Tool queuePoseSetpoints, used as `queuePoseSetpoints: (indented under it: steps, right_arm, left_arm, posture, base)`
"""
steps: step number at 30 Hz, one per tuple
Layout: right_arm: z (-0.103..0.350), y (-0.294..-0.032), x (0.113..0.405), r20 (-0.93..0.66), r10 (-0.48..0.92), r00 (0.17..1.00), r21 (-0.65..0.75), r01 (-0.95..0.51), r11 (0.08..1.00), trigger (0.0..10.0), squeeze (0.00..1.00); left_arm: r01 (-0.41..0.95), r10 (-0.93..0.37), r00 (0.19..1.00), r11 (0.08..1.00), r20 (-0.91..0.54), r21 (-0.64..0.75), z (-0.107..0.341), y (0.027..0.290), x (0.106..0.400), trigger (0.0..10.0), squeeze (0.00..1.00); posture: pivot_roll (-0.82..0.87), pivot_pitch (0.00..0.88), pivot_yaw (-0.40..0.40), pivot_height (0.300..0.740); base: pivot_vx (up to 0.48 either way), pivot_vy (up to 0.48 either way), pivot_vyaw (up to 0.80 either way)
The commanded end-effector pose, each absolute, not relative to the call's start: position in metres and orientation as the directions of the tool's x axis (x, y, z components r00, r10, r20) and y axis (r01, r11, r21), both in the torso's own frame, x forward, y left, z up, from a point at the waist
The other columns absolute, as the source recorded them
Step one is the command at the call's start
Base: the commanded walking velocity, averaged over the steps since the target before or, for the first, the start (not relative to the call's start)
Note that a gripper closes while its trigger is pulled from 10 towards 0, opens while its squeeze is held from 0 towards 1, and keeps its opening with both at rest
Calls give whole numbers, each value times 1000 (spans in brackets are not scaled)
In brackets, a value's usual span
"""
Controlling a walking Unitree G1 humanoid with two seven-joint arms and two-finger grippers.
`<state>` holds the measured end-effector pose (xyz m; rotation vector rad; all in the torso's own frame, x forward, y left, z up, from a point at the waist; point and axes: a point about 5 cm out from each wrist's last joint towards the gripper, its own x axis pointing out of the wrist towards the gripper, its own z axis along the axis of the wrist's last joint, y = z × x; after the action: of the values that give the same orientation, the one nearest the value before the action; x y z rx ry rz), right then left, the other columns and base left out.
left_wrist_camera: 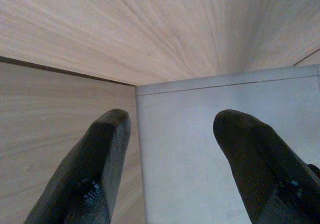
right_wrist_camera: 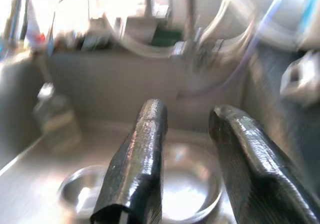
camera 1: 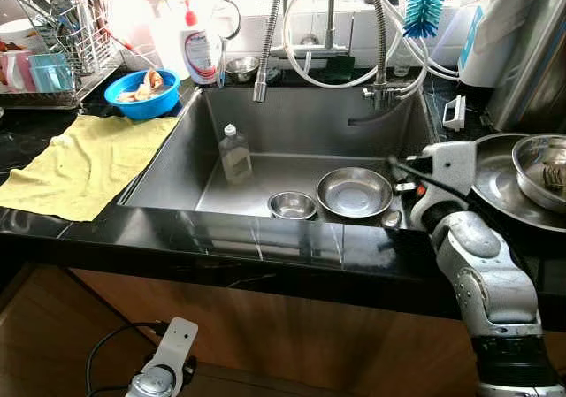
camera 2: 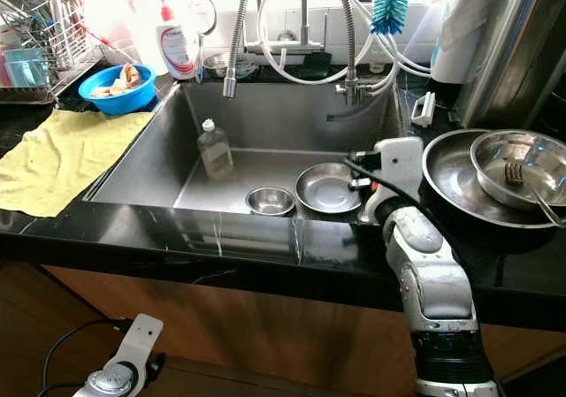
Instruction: Kitchen organization
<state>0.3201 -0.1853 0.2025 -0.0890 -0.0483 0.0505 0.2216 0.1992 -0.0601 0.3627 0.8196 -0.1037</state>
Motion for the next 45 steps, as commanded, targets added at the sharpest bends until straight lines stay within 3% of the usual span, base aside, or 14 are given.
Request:
queuePoseSetpoints:
  steps: [1, 6, 7, 8, 20, 27, 28, 29, 30, 45]
  right_arm:
    - [219, -183, 316, 133, 29, 991, -130, -11, 991, 10000, 0]
    - [233, -190, 299, 243, -85, 966, -169, 128, 977, 10000, 0]
    - [234, -192, 296, 259, -102, 961, -187, 153, 970, 10000, 635]
    - [234, -199, 287, 273, -151, 950, -196, 209, 958, 10000, 1000]
    - [234, -250, 236, 350, -402, 846, -185, 483, 856, 10000, 1000]
    - [236, -253, 222, 392, -472, 790, -162, 564, 810, 10000, 1000]
    - [235, -253, 221, 391, -477, 787, -155, 568, 809, 10000, 565]
    - [235, -253, 220, 391, -483, 784, -146, 571, 808, 10000, 565]
    - [235, -253, 219, 390, -489, 780, -142, 576, 805, 10000, 0]
    - [208, -244, 209, 292, -554, 780, -101, 601, 793, 10000, 0]
  left_arm:
    - [221, 69, 659, 934, -749, 281, -63, 205, 216, 10000, 0]
    - [221, 69, 659, 934, -749, 281, -63, 205, 216, 10000, 0]
    - [221, 69, 659, 934, -749, 281, -63, 204, 216, 10000, 0]
    - [222, 68, 659, 934, -749, 281, -63, 204, 216, 10000, 0]
    - [233, 57, 659, 932, -750, 276, -63, 201, 217, 10000, 0]
    - [243, 51, 659, 930, -750, 277, -63, 200, 217, 10000, 0]
    - [244, 50, 659, 930, -751, 277, -63, 200, 217, 10000, 0]
    - [245, 50, 659, 929, -751, 277, -63, 200, 217, 10000, 0]
    - [247, 49, 658, 929, -751, 277, -64, 200, 216, 10000, 0]
    - [255, 41, 657, 927, -752, 274, -64, 198, 216, 10000, 0]
  posture:
    - [-164, 0, 91, 740]
    - [-167, 0, 91, 740]
    - [-170, 0, 90, 740]
    - [-171, 0, 90, 740]
    - [-188, 0, 95, 740]
    - [-189, 0, 99, 740]
    - [-190, 0, 100, 740]
    - [-190, 0, 100, 740]
    - [-191, 0, 100, 740]
    - [-189, 0, 96, 740]
  base:
    - [0, 0, 0]
    - [0, 0, 0]
    - [0, 0, 0]
    - [0, 0, 0]
    - [0, 0, 0]
    - [0, 0, 0]
    - [0, 0, 0]
    - [0, 0, 0]
    - [0, 0, 0]
    - [0, 0, 0]
